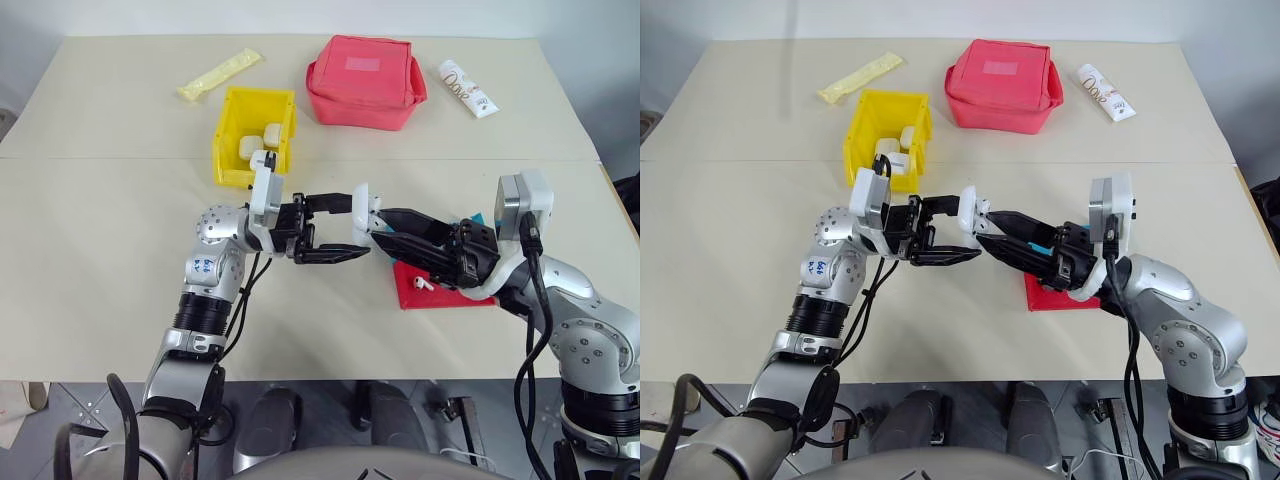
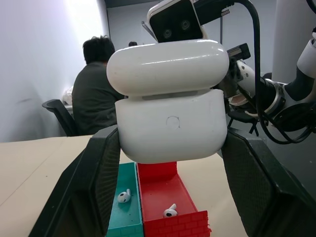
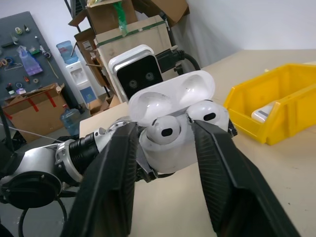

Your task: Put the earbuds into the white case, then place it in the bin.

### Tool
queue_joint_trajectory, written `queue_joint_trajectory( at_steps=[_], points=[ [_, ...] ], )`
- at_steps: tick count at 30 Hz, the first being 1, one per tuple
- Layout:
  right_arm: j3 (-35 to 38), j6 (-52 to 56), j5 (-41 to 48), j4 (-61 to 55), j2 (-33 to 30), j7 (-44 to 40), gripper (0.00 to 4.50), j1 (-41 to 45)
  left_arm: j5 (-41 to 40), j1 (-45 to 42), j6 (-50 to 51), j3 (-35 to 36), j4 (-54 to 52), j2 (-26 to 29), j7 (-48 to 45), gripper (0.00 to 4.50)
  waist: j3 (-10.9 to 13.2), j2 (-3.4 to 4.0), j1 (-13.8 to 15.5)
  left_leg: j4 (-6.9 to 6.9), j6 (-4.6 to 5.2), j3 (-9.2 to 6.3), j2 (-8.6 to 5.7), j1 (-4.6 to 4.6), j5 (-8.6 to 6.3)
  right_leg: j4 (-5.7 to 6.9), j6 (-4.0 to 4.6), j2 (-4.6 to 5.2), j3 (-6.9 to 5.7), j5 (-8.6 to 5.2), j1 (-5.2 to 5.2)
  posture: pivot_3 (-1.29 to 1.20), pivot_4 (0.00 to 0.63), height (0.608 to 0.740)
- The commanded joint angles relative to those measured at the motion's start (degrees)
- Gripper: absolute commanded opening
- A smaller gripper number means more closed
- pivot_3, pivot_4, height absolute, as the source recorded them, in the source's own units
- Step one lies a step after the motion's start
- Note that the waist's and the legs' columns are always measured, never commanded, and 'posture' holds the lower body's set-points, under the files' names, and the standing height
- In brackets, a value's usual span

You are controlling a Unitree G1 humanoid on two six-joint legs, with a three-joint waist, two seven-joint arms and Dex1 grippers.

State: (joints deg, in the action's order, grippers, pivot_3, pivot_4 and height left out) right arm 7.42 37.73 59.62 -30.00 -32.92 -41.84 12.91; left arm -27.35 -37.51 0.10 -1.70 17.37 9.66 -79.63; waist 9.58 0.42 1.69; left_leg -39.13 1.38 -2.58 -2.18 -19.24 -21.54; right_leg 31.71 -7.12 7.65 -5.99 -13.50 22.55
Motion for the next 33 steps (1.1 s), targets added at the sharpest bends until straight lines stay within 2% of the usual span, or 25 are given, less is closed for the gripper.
queue_joint_trajectory(
  at_steps=[1,15,24,27,31,33],
  points=[
    [0.1,1.6,-0.9,-0.2,-1.3,1.6,1.78,0.1,-2.7,-2.1,-1.2,-0.4,-3.1,-1.5,-1.3,2.74,0.0,0.0,0.0,0.0,0.0,0.0,0.0,0.0,0.0,0.0,0.0,0.0,0.0,0.0,0.0,0.0,0.15,0.74],
    [6.1,3.1,1.6,-3.8,-6.9,2.9,1.78,-1.3,-2.2,-3.1,-1.4,0.4,-1.2,-0.7,-1.6,2.74,0.0,-0.01,0.3,0.0,0.01,-0.02,0.0,-0.03,0.0,-0.05,0.0,0.02,0.0,0.0,-0.01,0.0,0.15,0.74],
    [7.4,3.4,2.2,-4.5,-8.1,3.4,1.78,-1.9,-2.1,-3.6,-2.1,0.4,-0.1,-1.0,-1.4,2.74,0.0,-0.01,0.5,0.0,0.02,0.0,0.0,-0.02,-0.01,-0.06,0.0,0.01,0.0,0.0,-0.02,0.0,0.15,0.74],
    [8.8,3.7,1.1,-4.9,-9.5,4.3,1.78,-3.1,-1.9,-3.8,-1.6,0.3,0.1,-0.4,-1.6,2.74,0.0,-0.01,0.7,0.0,0.02,0.0,0.0,-0.02,-0.01,-0.06,0.0,0.01,-0.01,0.0,-0.02,0.0,0.15,0.74],
    [14.6,6.2,-1.5,-6.6,-14.7,6.8,1.78,-9.3,0.5,-5.5,0.3,-0.8,1.5,2.3,-1.3,2.74,0.0,-0.04,1.4,0.0,0.03,-0.01,0.01,-0.05,-0.01,-0.1,0.0,0.0,-0.03,0.0,-0.02,0.0,0.15,0.74],
    [16.8,8.1,-3.8,-7.4,-17.5,9.2,1.19,-12.1,2.3,-6.6,1.3,-2.0,2.3,4.0,-1.2,2.74,0.0,-0.05,1.6,0.0,0.04,-0.02,-0.01,-0.07,-0.01,-0.11,0.0,0.02,-0.04,0.0,-0.03,0.0,0.15,0.74]
  ],
)
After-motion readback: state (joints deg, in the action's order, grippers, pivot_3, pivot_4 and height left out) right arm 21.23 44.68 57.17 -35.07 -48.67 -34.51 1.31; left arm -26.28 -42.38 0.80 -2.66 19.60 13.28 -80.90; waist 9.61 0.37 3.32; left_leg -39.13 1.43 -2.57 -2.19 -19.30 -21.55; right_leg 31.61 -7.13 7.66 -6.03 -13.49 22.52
